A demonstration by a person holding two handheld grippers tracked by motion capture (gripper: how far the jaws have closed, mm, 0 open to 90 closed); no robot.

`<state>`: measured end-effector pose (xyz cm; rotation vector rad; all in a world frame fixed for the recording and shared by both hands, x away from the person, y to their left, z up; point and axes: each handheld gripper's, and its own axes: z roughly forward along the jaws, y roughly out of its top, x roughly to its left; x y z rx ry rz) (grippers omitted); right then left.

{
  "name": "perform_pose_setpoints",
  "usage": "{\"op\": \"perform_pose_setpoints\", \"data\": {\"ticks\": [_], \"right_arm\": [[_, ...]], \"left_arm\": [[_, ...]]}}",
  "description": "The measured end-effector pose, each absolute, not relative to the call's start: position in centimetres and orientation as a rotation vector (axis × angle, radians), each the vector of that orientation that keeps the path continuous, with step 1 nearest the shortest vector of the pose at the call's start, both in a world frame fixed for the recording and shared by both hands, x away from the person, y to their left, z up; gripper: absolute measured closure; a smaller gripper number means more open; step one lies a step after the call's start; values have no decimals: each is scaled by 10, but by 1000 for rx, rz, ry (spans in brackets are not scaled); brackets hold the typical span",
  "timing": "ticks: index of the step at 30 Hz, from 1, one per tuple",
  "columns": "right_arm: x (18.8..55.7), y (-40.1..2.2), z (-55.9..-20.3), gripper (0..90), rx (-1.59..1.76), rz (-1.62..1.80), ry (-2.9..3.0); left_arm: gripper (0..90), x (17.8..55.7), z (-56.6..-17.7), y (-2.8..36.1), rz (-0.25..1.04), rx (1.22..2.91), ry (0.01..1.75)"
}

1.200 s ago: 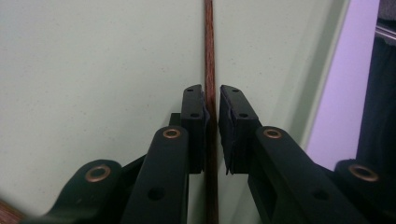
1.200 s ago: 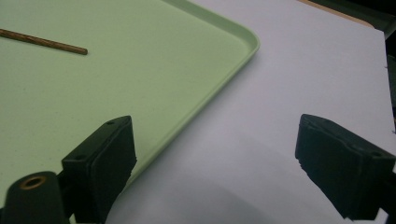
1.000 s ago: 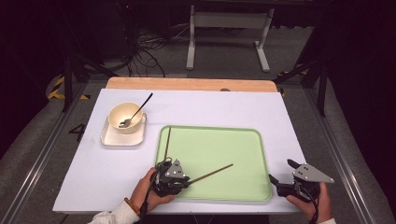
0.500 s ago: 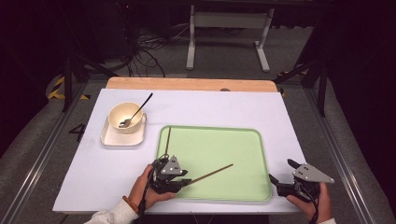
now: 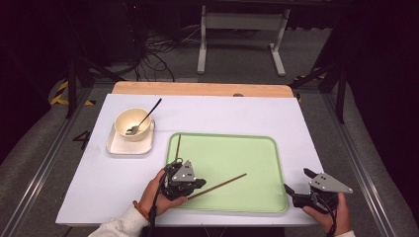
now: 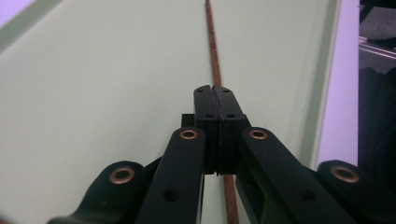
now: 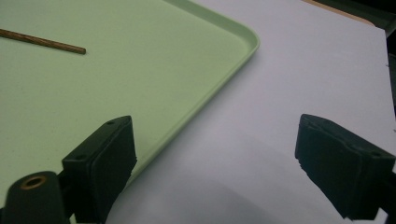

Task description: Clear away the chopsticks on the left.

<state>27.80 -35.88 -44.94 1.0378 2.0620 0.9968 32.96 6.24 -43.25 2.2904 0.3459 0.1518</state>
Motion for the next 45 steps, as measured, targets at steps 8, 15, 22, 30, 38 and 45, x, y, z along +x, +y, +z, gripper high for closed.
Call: {"op": "perform_pose_setpoints", "data": {"ticks": [8,15,22,30,38,45], "right_arm": [[277,-359,-449,129,1040,1000,2060],[278,-359,-450,129,1043,998,2061],[278,-358,-451,129,1041,991,2069],[278,-358,-450,129,1033,990,2073],[277,-358,-451,128,1027,987,2081],[278,-358,-451,128,1035,982,2085]], "left_arm": [[900,338,-437,24,119,2332,255],[900,340,-442,-4,84,2390,201],[900,354,-447,-20,111,2455,206],[899,371,-446,-5,119,2443,340],[876,392,-447,18,166,2424,463],[870,402,-448,34,156,2398,545]]}}
